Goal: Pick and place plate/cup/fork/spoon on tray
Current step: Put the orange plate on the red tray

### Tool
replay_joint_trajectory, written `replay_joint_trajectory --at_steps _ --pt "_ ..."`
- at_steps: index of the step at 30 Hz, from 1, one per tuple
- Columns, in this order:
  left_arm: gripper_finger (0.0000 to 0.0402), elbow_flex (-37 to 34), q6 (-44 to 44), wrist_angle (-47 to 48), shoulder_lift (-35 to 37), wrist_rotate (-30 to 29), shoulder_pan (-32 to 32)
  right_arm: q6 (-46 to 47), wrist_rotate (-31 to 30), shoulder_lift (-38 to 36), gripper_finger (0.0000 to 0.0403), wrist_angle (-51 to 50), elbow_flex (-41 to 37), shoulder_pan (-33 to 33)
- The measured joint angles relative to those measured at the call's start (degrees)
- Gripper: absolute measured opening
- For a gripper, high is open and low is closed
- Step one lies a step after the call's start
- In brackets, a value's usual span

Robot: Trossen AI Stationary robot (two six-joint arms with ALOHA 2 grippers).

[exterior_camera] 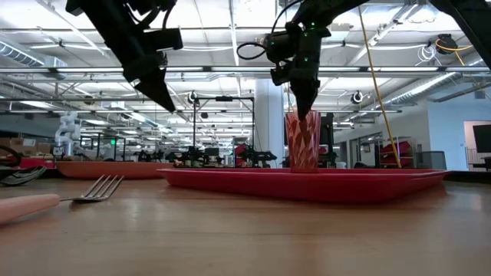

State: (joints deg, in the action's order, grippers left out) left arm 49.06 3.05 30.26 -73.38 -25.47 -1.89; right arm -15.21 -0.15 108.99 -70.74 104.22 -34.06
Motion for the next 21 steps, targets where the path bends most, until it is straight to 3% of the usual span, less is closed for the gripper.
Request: replay_joint_trajectory --at_steps 4,8,10,14,21 --pt "0.0159 0.0 0.9 3.2 0.0 -0.7 0.0 0.0 -1.5 -1.1 0.0128 0.1 -0.1 0.0" --pt "0.0159 0.0 4.9 12.6 0.0 -8.6 -1.7 -0.3 -2.9 -5.4 0.0148 1.2 -0.1 0.2" --pt "0.0159 0.0 8.5 17.1 0.0 -8.9 -4.3 -0.4 -2.8 -8.3 0.0156 2.2 -0.1 0.3" --pt "0.0159 -0.2 12.1 21.1 -0.5 -2.0 -10.7 -0.3 -2.8 -15.3 0.0169 4.5 -0.1 1.2" --pt "0.0159 -3.7 2.7 13.3 -0.6 10.4 -16.3 1.5 -2.9 -25.0 0.0173 7.0 -0.1 3.6"
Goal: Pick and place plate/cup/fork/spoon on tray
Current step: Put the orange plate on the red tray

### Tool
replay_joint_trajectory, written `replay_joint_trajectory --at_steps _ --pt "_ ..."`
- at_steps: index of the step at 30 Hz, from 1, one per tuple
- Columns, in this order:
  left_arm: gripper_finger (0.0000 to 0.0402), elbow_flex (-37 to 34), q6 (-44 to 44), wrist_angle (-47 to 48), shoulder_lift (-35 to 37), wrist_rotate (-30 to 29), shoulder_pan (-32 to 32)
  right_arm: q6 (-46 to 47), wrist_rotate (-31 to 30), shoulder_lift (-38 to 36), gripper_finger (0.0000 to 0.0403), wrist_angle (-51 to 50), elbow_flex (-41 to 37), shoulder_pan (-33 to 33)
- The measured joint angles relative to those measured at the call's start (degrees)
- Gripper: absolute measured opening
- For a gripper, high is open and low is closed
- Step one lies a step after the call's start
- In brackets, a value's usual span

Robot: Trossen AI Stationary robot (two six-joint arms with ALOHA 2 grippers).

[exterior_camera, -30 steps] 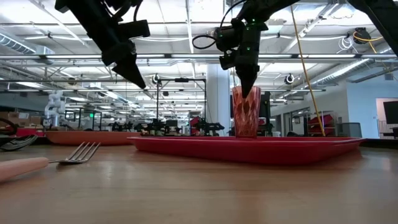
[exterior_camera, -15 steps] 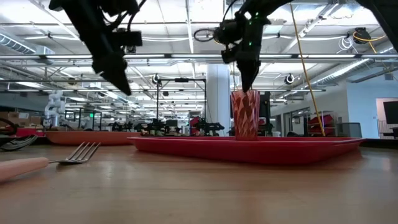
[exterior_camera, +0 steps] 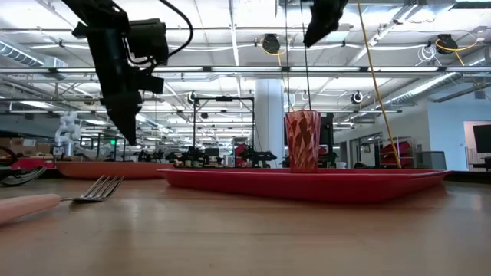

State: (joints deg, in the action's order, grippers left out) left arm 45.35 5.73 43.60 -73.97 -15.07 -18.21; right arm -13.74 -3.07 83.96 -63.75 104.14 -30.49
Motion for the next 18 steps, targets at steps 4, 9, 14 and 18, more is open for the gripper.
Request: replay_joint_trajectory --at_steps 4,9,14,18 --pt "0.016 -0.2 -1.2 -0.4 -1.5 2.9 -1.6 3.0 -0.1 -3.2 0.0173 -0.6 0.0 0.7" --pt "0.019 -0.2 0.1 -0.4 -5.9 3.2 -3.1 5.6 -0.1 -5.3 0.0175 -2.5 -0.5 1.9" --pt "0.0236 -0.2 0.8 -2.6 -13.3 3.2 -3.1 7.2 -0.1 -7.6 0.0175 -2.4 -4.9 3.2" --pt "0.0237 0.1 0.3 -5.1 -18.2 2.4 -3.0 7.7 -0.3 -9.1 0.0175 -2.5 -8.6 3.3"
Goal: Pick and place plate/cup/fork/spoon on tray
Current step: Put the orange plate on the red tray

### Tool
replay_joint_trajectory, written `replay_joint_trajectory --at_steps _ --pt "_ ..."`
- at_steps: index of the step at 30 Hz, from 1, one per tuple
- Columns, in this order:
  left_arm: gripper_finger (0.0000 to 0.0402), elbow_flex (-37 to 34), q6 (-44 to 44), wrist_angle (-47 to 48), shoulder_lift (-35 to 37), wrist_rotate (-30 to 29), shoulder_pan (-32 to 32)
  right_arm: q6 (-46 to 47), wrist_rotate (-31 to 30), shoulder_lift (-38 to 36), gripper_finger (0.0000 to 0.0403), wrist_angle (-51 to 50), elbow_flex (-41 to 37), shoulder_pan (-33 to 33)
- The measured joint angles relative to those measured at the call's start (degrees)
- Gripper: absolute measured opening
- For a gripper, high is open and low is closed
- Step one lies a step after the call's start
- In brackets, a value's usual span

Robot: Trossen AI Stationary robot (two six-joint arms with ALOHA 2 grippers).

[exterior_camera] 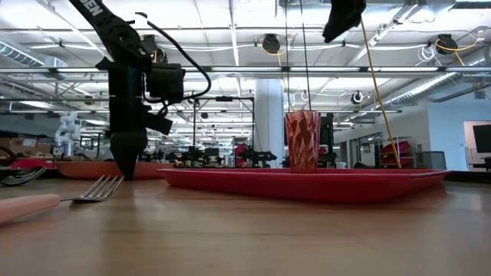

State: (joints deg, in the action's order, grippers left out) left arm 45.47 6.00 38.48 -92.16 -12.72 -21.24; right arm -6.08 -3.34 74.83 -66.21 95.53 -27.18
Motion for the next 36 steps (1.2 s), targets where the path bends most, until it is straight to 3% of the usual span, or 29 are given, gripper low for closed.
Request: replay_joint_trajectory --at_steps 3,8,16,24,31,36 --pt "0.0185 0.1 0.2 0.1 -1.0 -1.7 0.2 0.7 -0.7 -1.1 0.0173 0.1 -2.0 0.0" --pt "0.0023 1.2 -0.4 2.8 2.8 -6.1 0.1 -0.8 -5.1 -3.0 0.0166 0.9 -3.5 0.0" --pt "0.0007 12.2 2.0 15.5 8.7 -5.9 2.6 -3.4 -8.9 -6.7 0.0165 5.3 -5.9 -0.1" --pt "0.0006 27.2 6.9 20.0 7.7 -6.0 13.7 -3.7 -8.9 -12.0 0.0165 6.1 -11.3 -0.1" --pt "0.0006 36.1 3.3 19.1 1.6 -5.8 27.1 -1.9 -8.8 -18.1 0.0165 7.5 -15.9 -0.1" --pt "0.0006 43.9 -0.1 18.3 -8.3 -5.3 33.1 1.9 -8.6 -23.9 0.0165 8.6 -19.1 -0.1"
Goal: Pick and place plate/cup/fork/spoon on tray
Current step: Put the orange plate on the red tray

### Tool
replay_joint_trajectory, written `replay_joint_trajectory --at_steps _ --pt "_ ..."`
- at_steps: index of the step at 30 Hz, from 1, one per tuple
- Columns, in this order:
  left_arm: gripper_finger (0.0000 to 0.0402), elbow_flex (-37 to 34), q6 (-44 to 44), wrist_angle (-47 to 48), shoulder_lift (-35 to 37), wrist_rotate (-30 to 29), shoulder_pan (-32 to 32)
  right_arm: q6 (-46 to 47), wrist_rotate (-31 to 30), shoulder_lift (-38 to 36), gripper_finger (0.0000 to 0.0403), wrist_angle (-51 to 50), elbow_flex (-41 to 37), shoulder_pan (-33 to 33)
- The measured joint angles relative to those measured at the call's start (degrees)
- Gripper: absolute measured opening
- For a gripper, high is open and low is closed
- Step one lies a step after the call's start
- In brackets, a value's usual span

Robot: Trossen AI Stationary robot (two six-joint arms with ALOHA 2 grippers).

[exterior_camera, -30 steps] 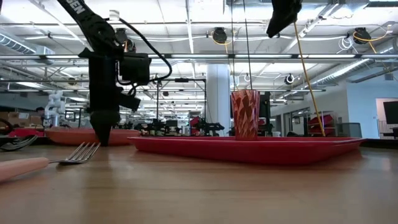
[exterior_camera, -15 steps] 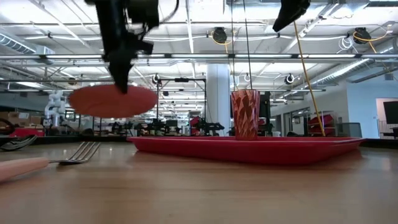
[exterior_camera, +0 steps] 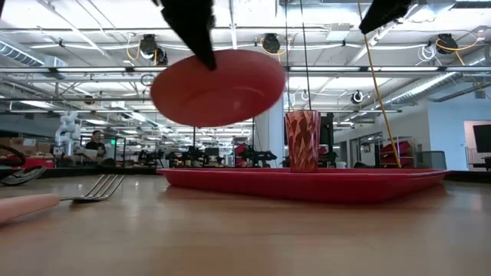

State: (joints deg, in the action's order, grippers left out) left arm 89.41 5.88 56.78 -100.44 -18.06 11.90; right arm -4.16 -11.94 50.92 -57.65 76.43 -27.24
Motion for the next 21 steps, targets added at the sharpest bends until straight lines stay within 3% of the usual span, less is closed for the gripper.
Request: replay_joint_trajectory --at_steps 6,11,21 --pt "0.0006 11.4 -4.7 1.7 -14.8 0.5 2.0 1.9 0.0 -5.1 0.0164 -3.1 -1.9 0.0" --pt "0.0006 20.0 -8.8 1.4 -21.6 0.1 0.5 0.6 0.2 -6.0 0.0165 -4.0 -2.0 0.0" --pt "0.0006 22.5 -11.6 -2.0 -27.6 6.2 -3.3 -0.6 1.6 -4.3 0.0164 -4.5 -2.0 1.3"
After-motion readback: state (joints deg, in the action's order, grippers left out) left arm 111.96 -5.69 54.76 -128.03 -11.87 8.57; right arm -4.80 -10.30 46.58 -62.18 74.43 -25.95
